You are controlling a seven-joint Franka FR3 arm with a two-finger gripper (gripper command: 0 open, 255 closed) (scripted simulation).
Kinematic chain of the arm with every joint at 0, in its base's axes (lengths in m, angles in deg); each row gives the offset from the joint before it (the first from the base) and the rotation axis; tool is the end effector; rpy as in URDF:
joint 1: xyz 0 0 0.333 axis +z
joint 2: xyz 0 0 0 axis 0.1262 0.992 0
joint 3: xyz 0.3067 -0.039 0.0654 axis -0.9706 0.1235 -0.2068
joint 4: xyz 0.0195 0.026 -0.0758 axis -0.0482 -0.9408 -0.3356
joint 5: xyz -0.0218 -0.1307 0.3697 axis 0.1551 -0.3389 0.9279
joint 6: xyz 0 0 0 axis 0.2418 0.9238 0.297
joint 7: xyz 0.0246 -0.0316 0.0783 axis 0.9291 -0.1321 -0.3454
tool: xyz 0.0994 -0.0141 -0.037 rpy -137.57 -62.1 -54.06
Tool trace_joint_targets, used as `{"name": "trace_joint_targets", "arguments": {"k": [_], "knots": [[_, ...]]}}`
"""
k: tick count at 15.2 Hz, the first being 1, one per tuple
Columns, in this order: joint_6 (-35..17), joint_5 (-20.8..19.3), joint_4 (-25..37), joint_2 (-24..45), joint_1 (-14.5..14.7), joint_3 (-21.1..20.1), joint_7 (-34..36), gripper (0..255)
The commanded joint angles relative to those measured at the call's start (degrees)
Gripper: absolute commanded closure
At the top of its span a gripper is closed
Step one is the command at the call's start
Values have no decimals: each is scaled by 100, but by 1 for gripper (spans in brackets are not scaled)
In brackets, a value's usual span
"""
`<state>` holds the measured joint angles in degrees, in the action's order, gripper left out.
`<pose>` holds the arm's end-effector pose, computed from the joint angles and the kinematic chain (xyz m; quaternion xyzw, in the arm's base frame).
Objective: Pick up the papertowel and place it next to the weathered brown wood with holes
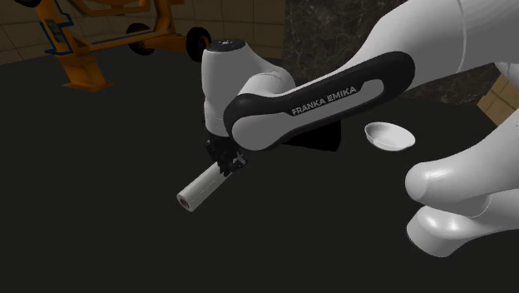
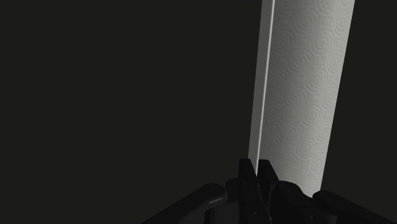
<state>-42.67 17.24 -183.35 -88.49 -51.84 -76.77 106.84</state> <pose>0.4351 0.3699 0.4487 -0.8035 0.5893 -0.0650 0.0543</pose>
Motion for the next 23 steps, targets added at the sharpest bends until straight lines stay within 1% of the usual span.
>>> {"name": "trace_joint_targets", "arguments": {"k": [1, 7, 11, 16, 23], "knots": [[140, -99, 108, 75, 148, 147, 54, 255], [573, -364, 439, 290, 833, 803, 206, 255], [874, -331, 687, 258, 1193, 1202, 164, 255], [1254, -263, 1029, 192, 1386, 1461, 92, 255], [1739, -277, 1512, 202, 1398, 1522, 73, 255]]}}
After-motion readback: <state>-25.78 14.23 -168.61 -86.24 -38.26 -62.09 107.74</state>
